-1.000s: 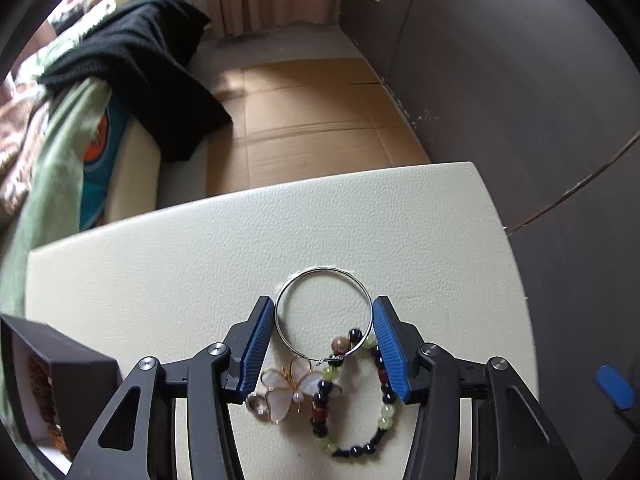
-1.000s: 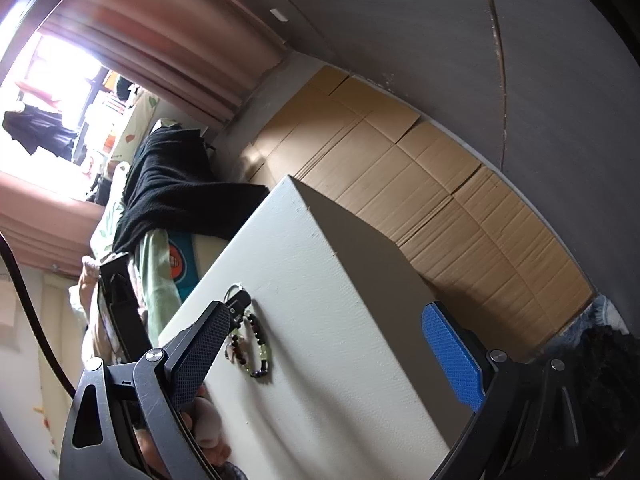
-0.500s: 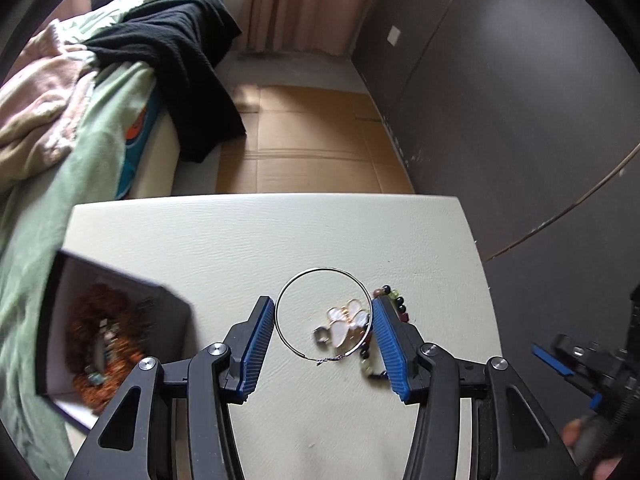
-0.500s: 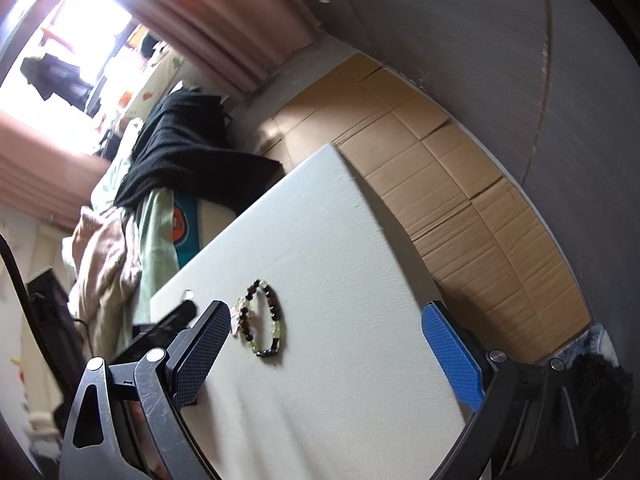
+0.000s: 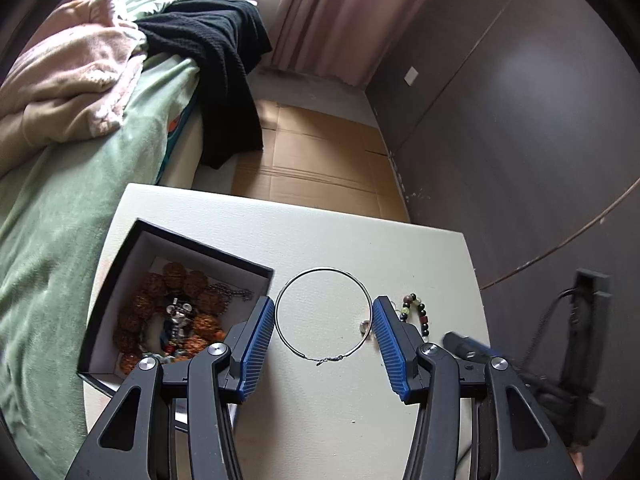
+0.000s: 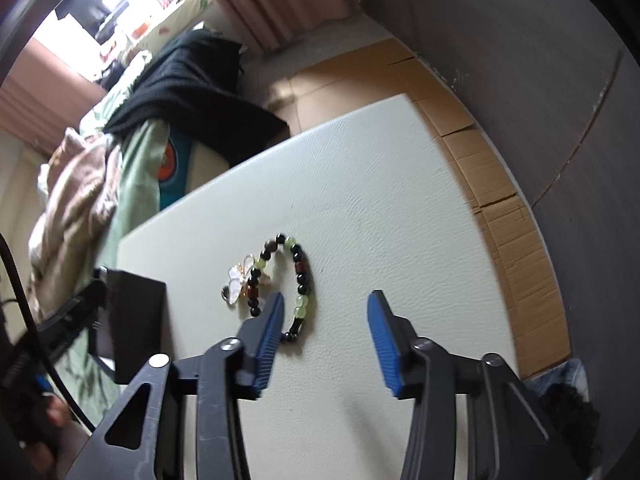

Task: Organize jewelry
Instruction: 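Grasp the silver hoop with the left tool and lift it, then lower the hoop into the box with the left tool while the right tool grasps the bead bracelet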

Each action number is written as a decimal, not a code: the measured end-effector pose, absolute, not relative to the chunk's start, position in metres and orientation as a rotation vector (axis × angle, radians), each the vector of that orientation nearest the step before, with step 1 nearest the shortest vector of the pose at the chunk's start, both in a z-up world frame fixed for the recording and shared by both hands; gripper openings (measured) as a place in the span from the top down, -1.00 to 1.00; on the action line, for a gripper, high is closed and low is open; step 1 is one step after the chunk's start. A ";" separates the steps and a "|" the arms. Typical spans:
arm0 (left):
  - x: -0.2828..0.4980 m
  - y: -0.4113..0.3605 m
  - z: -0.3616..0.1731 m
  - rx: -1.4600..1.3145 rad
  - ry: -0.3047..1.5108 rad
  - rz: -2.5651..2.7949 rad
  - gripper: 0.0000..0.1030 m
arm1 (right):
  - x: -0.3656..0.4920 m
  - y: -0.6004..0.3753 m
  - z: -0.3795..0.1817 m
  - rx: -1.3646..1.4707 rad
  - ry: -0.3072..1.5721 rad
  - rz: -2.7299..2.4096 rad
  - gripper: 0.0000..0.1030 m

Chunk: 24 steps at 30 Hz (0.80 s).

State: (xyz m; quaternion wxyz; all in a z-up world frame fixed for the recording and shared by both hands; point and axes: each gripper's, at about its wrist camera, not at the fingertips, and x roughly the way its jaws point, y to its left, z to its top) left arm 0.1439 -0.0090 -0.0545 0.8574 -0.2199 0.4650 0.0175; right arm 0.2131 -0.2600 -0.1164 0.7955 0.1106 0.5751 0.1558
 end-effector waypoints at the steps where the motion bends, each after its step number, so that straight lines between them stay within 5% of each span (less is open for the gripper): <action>1: 0.144 -0.007 -0.053 -0.468 0.974 0.030 -0.01 | 0.213 -0.256 -0.119 0.228 1.242 0.333 0.17; 15: 0.122 0.043 -0.041 -0.506 0.932 0.054 -0.01 | 0.203 -0.209 -0.126 -0.002 1.205 0.236 0.29; 20: 0.117 0.052 -0.041 -0.487 0.936 0.061 -0.01 | 0.196 -0.198 -0.125 -0.118 1.171 0.195 0.79; 24: 0.116 0.060 -0.046 -0.476 0.960 0.065 -0.01 | 0.197 -0.211 -0.122 0.015 1.186 0.239 0.81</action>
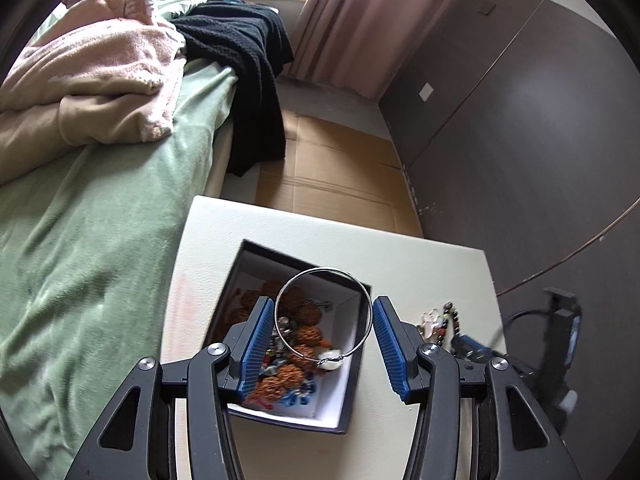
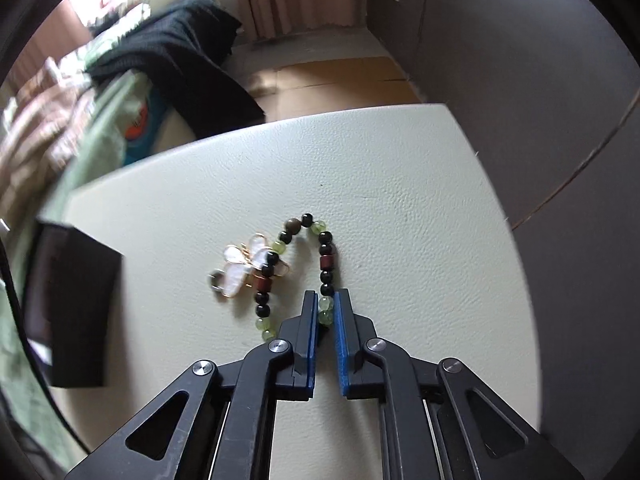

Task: Organize jewelry
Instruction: 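Lower the hoop into the box with the left tool while the right tool grasps the bead bracelet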

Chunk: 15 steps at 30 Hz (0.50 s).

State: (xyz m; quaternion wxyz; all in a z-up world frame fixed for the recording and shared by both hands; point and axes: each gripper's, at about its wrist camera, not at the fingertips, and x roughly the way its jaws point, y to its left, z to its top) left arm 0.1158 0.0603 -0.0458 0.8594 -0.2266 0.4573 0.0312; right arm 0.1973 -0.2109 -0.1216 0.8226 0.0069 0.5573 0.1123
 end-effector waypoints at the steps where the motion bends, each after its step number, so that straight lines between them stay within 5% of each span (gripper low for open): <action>1: 0.115 0.062 -0.046 -0.476 0.961 0.064 -0.01 | 0.197 -0.216 -0.118 0.065 1.182 0.263 0.81; 4: 0.116 0.068 -0.048 -0.479 0.976 0.060 -0.06 | 0.194 -0.229 -0.099 0.180 1.138 0.325 0.81; 8: 0.114 0.080 -0.051 -0.527 0.980 0.071 -0.40 | 0.185 -0.238 -0.078 0.315 1.083 0.426 0.81; 15: 0.104 0.101 -0.041 -0.586 0.936 0.083 -0.42 | 0.168 -0.227 -0.051 0.427 0.999 0.578 0.81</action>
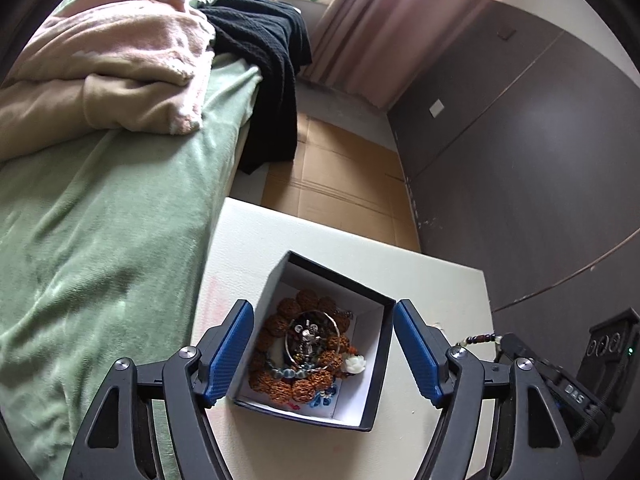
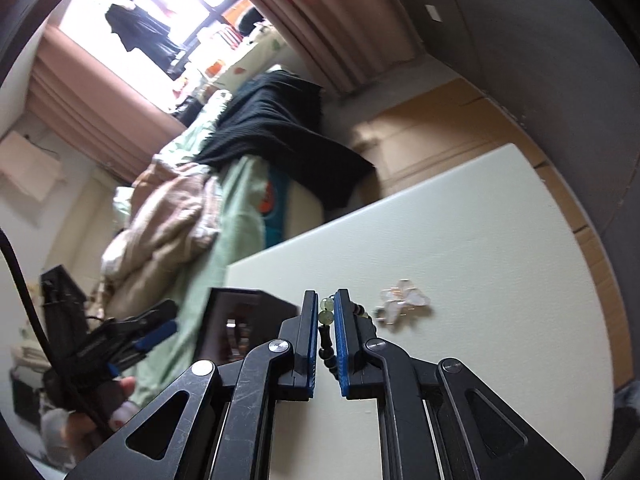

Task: Organize jewelry
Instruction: 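Lower the hoop into the box with the left tool while the right tool grasps the bead bracelet, then drop the black-and-green bead bracelet into the box from the right tool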

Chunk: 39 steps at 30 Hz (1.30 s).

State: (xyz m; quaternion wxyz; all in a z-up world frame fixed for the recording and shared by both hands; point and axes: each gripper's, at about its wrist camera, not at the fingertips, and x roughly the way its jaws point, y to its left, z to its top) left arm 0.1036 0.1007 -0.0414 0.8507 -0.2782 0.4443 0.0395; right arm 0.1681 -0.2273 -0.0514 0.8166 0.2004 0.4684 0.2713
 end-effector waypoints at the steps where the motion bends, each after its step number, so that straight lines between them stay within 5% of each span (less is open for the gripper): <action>1: 0.103 0.103 -0.041 -0.592 0.933 0.088 -0.42 | 0.164 -0.222 -0.047 0.438 0.986 0.604 0.81; 21: 0.089 0.138 -0.035 -0.668 0.887 0.128 -0.42 | 0.150 -0.113 -0.034 0.582 0.955 0.936 0.80; 22: 0.088 0.138 -0.035 -0.667 0.887 0.129 -0.42 | 0.152 -0.108 -0.038 0.572 0.981 0.924 0.66; 23: 0.088 0.137 -0.034 -0.666 0.888 0.129 -0.42 | 0.155 -0.104 -0.043 0.548 1.024 0.899 0.19; 25: 0.089 0.136 -0.034 -0.660 0.890 0.127 -0.42 | 0.158 -0.110 -0.050 0.537 1.054 0.835 -0.27; 39: 0.104 0.086 -0.030 -0.582 0.907 0.061 -0.42 | 0.160 -0.188 -0.041 0.405 0.997 0.533 -0.27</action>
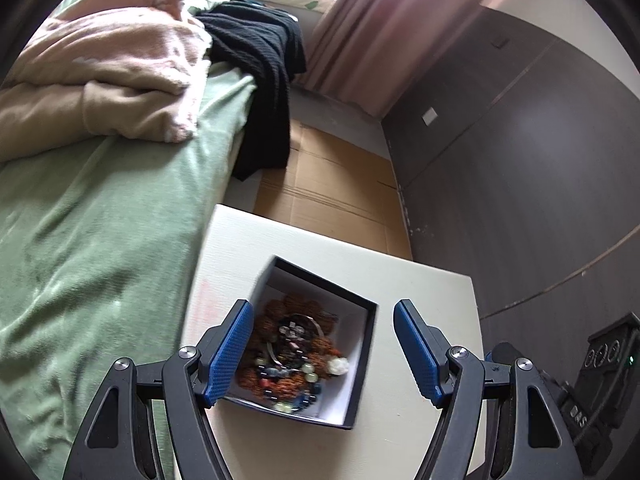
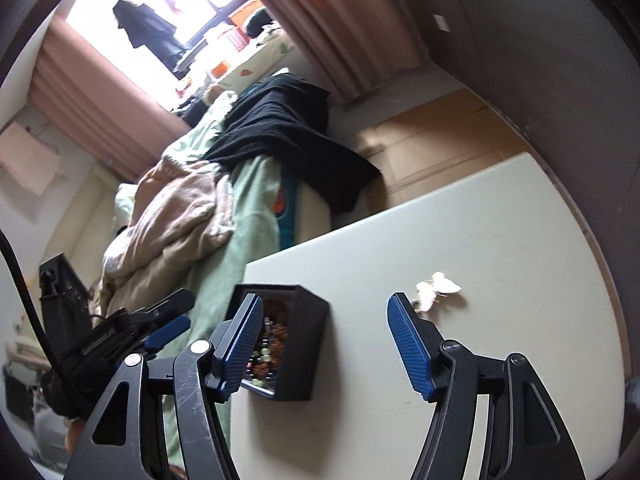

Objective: Organize jewelry

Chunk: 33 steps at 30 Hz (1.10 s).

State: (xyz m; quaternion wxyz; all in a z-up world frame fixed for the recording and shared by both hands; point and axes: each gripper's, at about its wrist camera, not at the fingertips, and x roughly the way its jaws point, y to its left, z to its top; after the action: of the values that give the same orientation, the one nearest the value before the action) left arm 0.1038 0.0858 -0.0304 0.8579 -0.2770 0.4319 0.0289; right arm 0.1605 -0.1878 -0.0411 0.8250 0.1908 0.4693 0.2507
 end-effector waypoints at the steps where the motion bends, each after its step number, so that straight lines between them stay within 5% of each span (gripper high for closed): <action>1: 0.105 0.082 -0.030 -0.573 0.908 0.055 -0.42 | 0.163 -0.195 -0.044 0.415 1.008 0.512 -0.27; 16: 0.131 -0.006 -0.029 -0.394 0.936 -0.049 -0.41 | 0.177 -0.272 -0.062 0.504 1.081 0.375 -0.27; 33: 0.166 -0.082 -0.086 -0.068 1.080 -0.053 0.15 | 0.181 -0.333 -0.069 0.609 1.105 0.273 -0.27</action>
State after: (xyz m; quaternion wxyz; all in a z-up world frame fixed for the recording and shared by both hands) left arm 0.1655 -0.0824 -0.0859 0.8568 -0.0323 0.5141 -0.0253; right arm 0.1810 -0.3334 -0.0695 0.7990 0.2837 0.5147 0.1274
